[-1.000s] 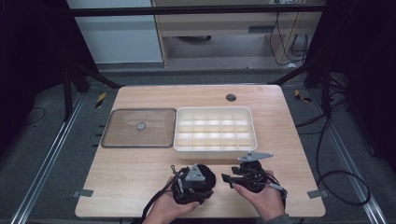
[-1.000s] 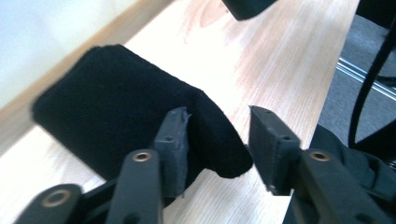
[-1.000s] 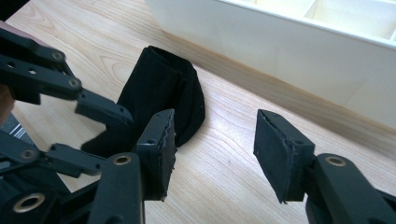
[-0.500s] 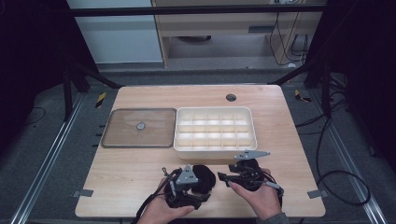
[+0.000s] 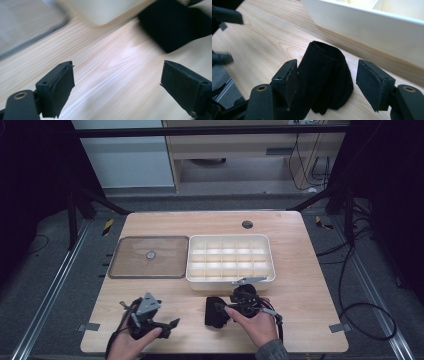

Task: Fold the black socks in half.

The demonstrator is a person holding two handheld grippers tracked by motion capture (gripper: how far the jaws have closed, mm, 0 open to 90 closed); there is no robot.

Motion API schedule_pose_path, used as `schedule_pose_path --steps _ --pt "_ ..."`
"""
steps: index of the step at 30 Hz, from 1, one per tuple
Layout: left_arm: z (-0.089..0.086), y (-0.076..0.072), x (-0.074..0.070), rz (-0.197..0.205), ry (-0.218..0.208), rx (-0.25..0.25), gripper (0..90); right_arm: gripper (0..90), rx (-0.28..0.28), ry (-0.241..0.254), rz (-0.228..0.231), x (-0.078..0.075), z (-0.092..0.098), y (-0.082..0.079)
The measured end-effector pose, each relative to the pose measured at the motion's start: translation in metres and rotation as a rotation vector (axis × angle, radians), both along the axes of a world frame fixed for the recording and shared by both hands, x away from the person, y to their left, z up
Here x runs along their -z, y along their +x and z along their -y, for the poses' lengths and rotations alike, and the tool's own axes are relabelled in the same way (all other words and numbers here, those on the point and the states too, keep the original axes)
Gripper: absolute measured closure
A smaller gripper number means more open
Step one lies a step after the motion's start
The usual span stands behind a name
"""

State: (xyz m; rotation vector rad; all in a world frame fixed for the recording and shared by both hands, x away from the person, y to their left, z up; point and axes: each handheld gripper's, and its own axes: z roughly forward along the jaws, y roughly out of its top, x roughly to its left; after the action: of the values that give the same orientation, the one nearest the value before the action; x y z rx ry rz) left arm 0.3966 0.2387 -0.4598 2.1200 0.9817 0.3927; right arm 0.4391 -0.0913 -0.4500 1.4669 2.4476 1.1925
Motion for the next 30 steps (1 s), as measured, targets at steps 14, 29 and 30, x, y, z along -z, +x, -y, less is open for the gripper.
schedule_pose_path --steps 14,29,30 --pt "-0.043 0.008 0.022 -0.035 -0.016 -0.103 13.8 35.0 0.016 -0.096 -0.074 0.032 -0.029 0.015" --pt "-0.051 0.015 0.028 -0.031 0.019 -0.143 14.1 63.5 -0.071 -0.064 -0.111 0.031 -0.039 0.015" --pt "-0.051 0.015 0.028 -0.031 0.019 -0.143 13.7 64.0 -0.081 -0.06 -0.098 0.03 -0.038 0.014"
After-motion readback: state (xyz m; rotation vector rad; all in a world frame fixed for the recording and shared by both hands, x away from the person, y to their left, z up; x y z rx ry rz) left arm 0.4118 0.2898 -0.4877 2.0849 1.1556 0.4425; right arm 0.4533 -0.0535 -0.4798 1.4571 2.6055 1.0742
